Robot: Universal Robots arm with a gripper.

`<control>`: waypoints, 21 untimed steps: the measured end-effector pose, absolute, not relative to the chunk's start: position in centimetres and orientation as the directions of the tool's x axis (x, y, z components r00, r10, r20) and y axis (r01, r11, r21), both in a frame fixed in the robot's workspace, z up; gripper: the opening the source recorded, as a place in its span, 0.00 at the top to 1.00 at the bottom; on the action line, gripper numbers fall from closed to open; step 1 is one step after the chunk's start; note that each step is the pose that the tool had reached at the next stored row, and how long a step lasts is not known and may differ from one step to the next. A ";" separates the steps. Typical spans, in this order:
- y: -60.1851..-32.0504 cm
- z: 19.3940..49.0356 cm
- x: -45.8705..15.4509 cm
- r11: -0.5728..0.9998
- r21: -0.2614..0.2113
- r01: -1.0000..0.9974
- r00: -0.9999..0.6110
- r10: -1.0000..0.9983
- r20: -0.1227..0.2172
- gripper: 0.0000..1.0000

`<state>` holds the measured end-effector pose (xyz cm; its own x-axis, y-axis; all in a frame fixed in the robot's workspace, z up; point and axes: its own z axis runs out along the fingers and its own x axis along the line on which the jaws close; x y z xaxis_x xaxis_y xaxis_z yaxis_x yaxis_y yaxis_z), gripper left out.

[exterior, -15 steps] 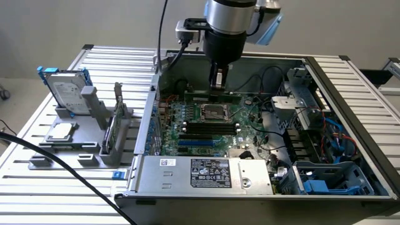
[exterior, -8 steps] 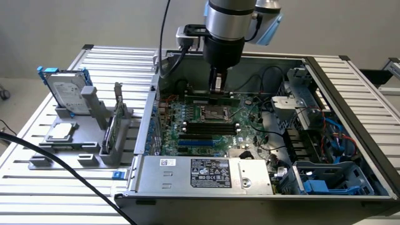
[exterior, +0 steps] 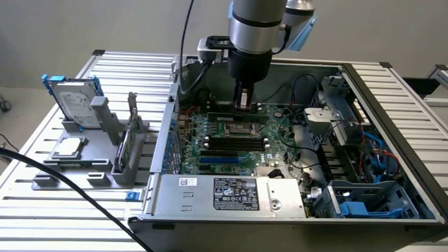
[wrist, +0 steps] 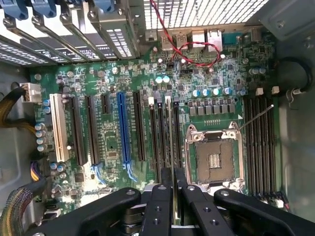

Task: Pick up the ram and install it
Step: 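Insert the ram into the slot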

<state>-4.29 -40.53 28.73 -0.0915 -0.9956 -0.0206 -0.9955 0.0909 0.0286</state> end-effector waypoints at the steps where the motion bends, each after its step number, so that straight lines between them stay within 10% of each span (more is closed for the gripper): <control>1: -40.5 28.5 -4.3 0.091 0.027 -0.995 -0.091 -0.996 -0.020 0.86; 21: -40.5 24.9 -4.3 0.091 0.018 -0.996 -0.091 -0.996 -0.019 0.86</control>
<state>-4.29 -40.53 24.91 -0.0909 -0.9957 -0.0191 -0.9957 0.0905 0.0177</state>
